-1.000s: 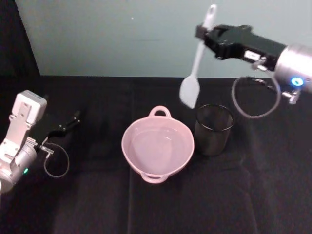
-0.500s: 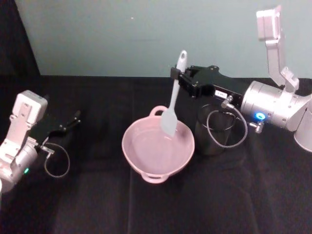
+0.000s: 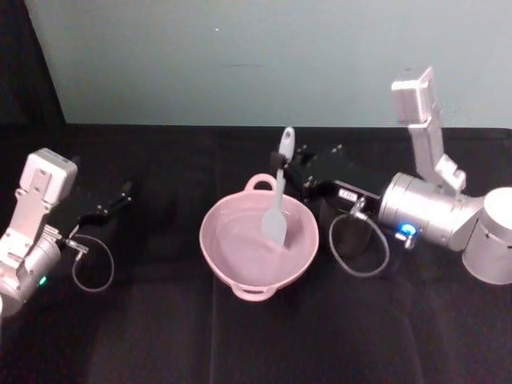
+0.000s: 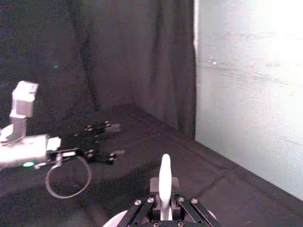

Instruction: Use the one hand to pick up the spoon and stir the clear water in the bowl.

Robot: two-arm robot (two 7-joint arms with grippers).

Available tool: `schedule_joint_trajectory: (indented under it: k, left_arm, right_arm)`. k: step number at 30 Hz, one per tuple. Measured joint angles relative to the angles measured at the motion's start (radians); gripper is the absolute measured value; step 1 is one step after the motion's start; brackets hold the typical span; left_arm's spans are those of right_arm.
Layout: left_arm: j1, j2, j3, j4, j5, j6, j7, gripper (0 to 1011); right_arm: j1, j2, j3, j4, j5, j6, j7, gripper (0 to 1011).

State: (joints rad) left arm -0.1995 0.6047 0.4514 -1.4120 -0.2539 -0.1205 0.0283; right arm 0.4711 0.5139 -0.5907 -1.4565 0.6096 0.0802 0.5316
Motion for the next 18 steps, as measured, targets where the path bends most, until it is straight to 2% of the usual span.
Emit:
schedule_joint_trajectory:
  k: [8, 15, 18]
  left_arm:
    - [0.0, 0.0, 0.0, 0.0, 0.0, 0.0, 0.0, 1011]
    - [0.0, 0.0, 0.0, 0.0, 0.0, 0.0, 0.0, 1011]
    - [0.0, 0.0, 0.0, 0.0, 0.0, 0.0, 0.0, 1011]
  right_arm:
    - [-0.04, -0.013, -0.011, -0.035, -0.017, -0.007, 0.024, 113]
    - [-0.04, -0.064, -0.027, -0.019, -0.048, -0.024, 0.031, 113]
    - [-0.026, -0.105, -0.033, 0.023, -0.074, -0.052, 0.028, 113]
